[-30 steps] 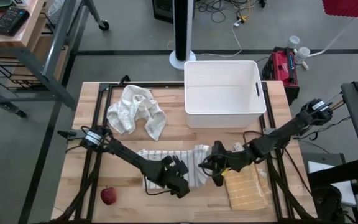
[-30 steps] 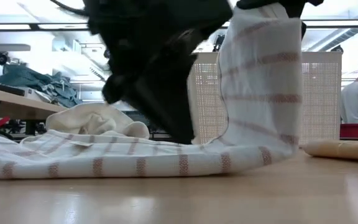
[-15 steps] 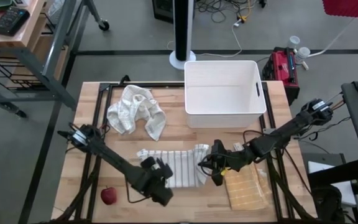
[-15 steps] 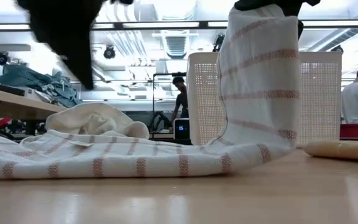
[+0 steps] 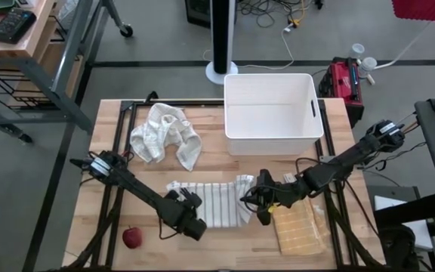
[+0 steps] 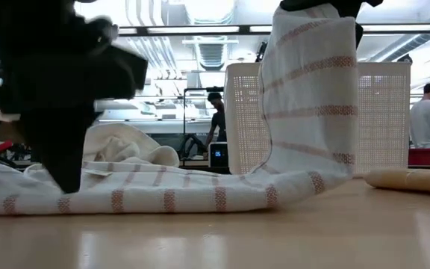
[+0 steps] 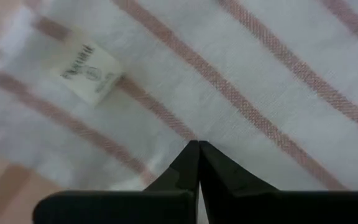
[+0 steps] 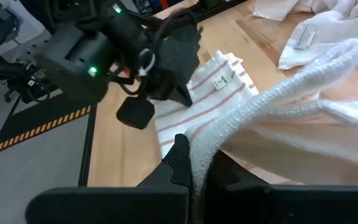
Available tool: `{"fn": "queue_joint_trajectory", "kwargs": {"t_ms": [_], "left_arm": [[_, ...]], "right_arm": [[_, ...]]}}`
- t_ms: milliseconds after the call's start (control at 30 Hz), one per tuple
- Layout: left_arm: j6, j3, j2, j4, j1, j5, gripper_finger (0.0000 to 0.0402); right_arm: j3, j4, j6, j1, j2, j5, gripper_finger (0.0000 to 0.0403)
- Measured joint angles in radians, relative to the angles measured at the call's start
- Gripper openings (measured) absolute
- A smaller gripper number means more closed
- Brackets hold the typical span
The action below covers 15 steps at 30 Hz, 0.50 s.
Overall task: Fold towel
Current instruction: Fold the white striped towel
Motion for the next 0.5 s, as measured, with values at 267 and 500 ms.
{"fn": "queue_joint_trajectory", "kwargs": {"t_ms": [267, 500], "left_arm": [[0.001, -0.083, -0.015, 0.27, 0.004, -0.038, 0.0], [0.036, -0.066, -0.008, 0.333, 0.024, -0.07, 0.0]], "right_arm": [[0.032, 0.0, -0.025, -0.002, 0.0, -0.001, 0.0], [0.077, -0.002, -0.063, -0.009, 0.005, 0.0, 0.0]]}}
